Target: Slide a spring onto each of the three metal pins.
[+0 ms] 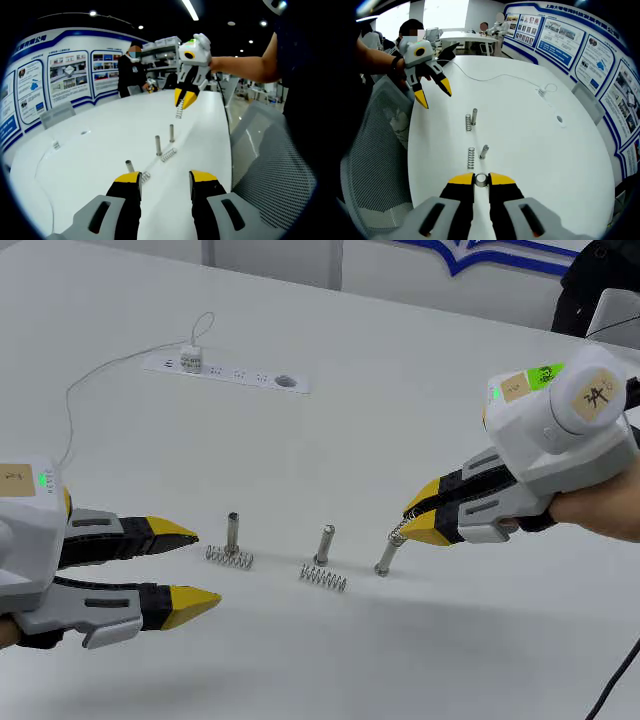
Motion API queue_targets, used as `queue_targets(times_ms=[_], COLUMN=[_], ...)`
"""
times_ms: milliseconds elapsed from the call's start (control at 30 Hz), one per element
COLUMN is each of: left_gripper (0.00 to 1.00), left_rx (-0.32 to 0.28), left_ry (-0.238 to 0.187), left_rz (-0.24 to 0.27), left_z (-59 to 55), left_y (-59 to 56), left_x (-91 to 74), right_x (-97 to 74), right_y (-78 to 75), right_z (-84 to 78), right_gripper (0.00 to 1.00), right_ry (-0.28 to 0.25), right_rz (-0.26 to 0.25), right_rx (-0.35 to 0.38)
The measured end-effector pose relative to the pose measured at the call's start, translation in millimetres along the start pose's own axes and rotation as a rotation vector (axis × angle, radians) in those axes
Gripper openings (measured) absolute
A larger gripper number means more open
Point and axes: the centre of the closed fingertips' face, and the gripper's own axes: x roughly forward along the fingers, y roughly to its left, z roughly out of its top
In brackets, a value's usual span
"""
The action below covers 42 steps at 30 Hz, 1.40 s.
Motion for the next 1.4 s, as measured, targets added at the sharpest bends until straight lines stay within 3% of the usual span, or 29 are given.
queue_targets(times_ms=[333, 1033, 1400], left_gripper=[0.43, 0.43, 0.43], left_rx=[-0.029, -0.037, -0.036], left_ry=[-0.010, -0.001, 0.005], left_rz=[0.030, 0.038, 0.031], left_z=[-2.3, -5.4, -6.0], left_y=[4.9, 7.8, 6.8], left_x=[-4.7, -7.0, -5.9], right_x=[11.0, 29.0, 47.0], right_y=[-19.5, -20.9, -20.8], right_z=[-9.2, -25.0, -36.5], right_gripper=[0.12, 0.12, 0.12], right_ry=[0.058, 0.142, 0.177], right_rz=[-0.020, 0.024, 0.054], right_rx=[0.014, 0.030, 0.045])
